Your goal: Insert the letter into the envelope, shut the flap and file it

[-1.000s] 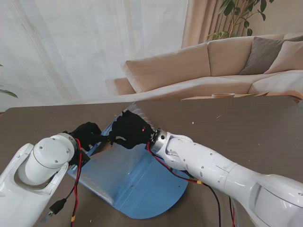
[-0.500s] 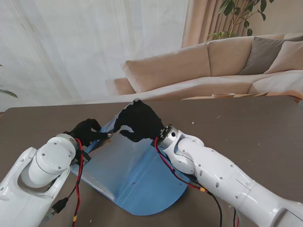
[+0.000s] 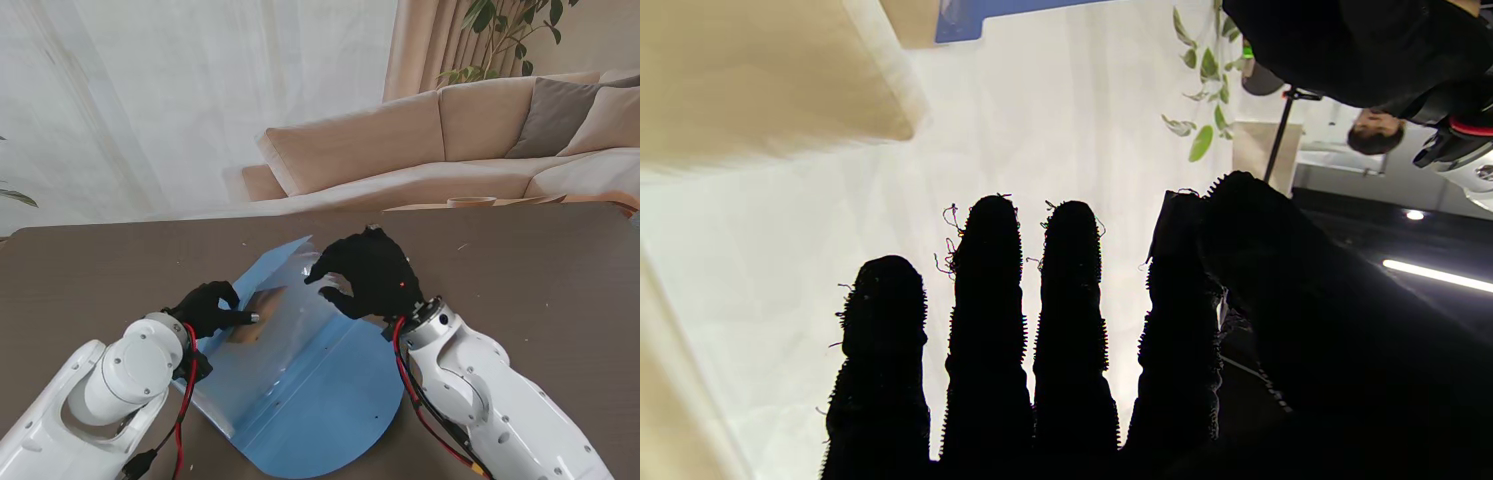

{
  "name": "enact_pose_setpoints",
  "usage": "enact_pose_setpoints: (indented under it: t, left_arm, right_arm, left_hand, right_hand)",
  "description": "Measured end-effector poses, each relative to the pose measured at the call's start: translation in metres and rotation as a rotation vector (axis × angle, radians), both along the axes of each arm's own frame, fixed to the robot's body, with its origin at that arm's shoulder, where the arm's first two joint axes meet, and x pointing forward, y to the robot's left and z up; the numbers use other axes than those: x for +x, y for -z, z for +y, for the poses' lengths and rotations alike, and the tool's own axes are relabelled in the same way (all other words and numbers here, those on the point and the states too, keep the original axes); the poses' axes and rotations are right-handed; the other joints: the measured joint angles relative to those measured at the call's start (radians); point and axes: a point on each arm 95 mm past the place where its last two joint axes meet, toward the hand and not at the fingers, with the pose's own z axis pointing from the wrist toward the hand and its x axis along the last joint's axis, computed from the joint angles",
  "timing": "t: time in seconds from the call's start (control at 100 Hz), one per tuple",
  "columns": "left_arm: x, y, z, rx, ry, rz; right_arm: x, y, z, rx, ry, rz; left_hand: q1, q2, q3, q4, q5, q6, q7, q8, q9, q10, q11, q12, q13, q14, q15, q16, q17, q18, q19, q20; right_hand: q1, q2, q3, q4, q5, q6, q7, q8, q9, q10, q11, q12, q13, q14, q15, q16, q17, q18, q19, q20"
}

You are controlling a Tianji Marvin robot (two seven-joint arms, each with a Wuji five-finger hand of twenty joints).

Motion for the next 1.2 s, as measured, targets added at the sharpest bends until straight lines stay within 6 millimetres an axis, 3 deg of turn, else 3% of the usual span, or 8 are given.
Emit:
enact_pose_setpoints:
  t: [0.03,0.11,0.36,0.48,0.67,0.91,1.09,1.2]
  left_arm:
    - [-0.001,0.002,-0.002,0.001,0.004,0.004]
    - [-0.005,0.008,-0.009,0.010,0.017,0.013]
    - [-0.013,0.021,-0.018,0.052,0.054,0.043]
    - [-0.017,0.022,-0.015,0.039,0.080,0.032]
    - [-0.028,0.014,-0.001,0.165,0.241,-0.103]
    - [-0.042,0.016,0.031,0.319,0.368,-0.194]
    - [-0.048,0.025,0.047,0.394,0.412,-0.186]
    - [-0.049,0.035,0.054,0.428,0.408,-0.165]
  right_arm:
    - [-0.003,0.002,-0.004,0.001,0.010,0.007]
    - [-0.009,0.006,-0.013,0.004,0.036,0.023]
    - [-0.025,0.021,-0.036,0.000,0.094,0.084]
    - [-0.033,0.029,-0.042,-0.019,0.093,0.127]
    - [-0.051,0.044,-0.047,-0.121,0.057,0.182]
    - [-0.086,0.057,-0.049,-0.264,-0.026,0.412]
    - [-0.111,0.057,-0.051,-0.382,-0.065,0.490]
    - [-0.122,0.063,-0.054,-0.480,-0.079,0.530]
  left_hand:
    - [-0.004,0.005,0.045,0.000,-0.025,-0.053,0.003,0.018,-0.008,-0.013,0.000,0.000,0.004,0.000,0.004,-0.001,-0.004,0.000,-0.008,0.000]
    - [-0.041,0.014,0.069,-0.014,-0.026,-0.065,0.001,0.026,-0.019,-0.026,-0.003,0.000,0.004,0.000,0.004,-0.002,-0.016,0.000,-0.020,0.000]
    - [-0.207,0.016,0.101,-0.014,-0.076,-0.081,-0.220,-0.214,-0.071,-0.060,-0.190,-0.043,-0.120,0.000,-0.100,-0.018,-0.119,-0.005,-0.123,-0.001]
    - [-0.206,0.016,0.065,-0.014,-0.075,-0.106,-0.318,-0.341,-0.080,-0.068,-0.250,-0.051,-0.197,0.000,-0.189,-0.046,-0.188,-0.018,-0.201,-0.002]
    - [-0.132,0.066,0.003,-0.014,-0.008,-0.262,-0.441,-0.505,-0.080,-0.127,-0.263,-0.109,-0.303,-0.071,-0.325,-0.090,-0.304,-0.082,-0.415,-0.012]
    - [-0.120,0.067,-0.006,-0.014,0.000,-0.329,-0.527,-0.593,-0.080,-0.174,-0.327,-0.182,-0.356,-0.118,-0.511,-0.173,-0.327,-0.119,-0.732,-0.013]
    - [-0.120,0.074,-0.040,-0.014,-0.026,-0.389,-0.577,-0.647,-0.080,-0.200,-0.354,-0.220,-0.373,-0.145,-0.585,-0.218,-0.317,-0.133,-0.882,-0.013]
    - [-0.120,0.074,-0.042,-0.014,-0.042,-0.399,-0.586,-0.651,-0.080,-0.203,-0.364,-0.220,-0.383,-0.146,-0.596,-0.218,-0.318,-0.145,-0.907,-0.013]
  right_hand:
    - [0.000,0.000,0.000,0.001,0.000,0.000,0.000,0.001,0.000,0.000,0.000,0.000,0.000,0.000,0.000,0.000,0.000,0.000,0.000,0.000]
    - [0.000,0.000,0.000,0.001,0.000,0.000,-0.002,0.001,0.000,0.000,0.000,-0.001,0.000,0.000,0.000,0.000,-0.001,0.000,0.000,0.000]
    - [0.000,0.000,-0.002,0.001,-0.003,0.008,-0.018,0.003,-0.015,0.001,-0.013,-0.014,0.000,0.011,0.000,0.000,-0.018,0.001,0.000,0.000]
    - [-0.024,0.020,-0.023,0.025,-0.026,0.049,-0.109,0.055,-0.046,0.003,-0.002,-0.009,-0.045,0.012,-0.009,0.000,-0.036,0.013,-0.006,0.001]
    - [-0.061,0.079,-0.041,0.103,-0.064,0.079,-0.269,0.166,-0.114,0.004,-0.052,-0.031,-0.087,0.012,-0.067,-0.015,-0.064,0.014,-0.040,0.003]
    - [-0.060,0.096,-0.045,0.132,-0.295,0.098,-0.416,0.184,-0.322,0.004,-0.213,-0.148,-0.253,0.012,-0.274,-0.120,-0.178,0.039,-0.196,-0.041]
    - [-0.059,0.082,-0.035,0.132,-0.509,0.130,-0.513,0.152,-0.551,0.005,-0.235,-0.189,-0.430,0.012,-0.367,-0.174,-0.285,0.028,-0.319,-0.091]
    - [-0.088,0.084,-0.103,0.132,-0.613,0.137,-0.590,0.154,-0.645,0.009,-0.265,-0.210,-0.508,0.011,-0.405,-0.206,-0.339,0.013,-0.374,-0.118]
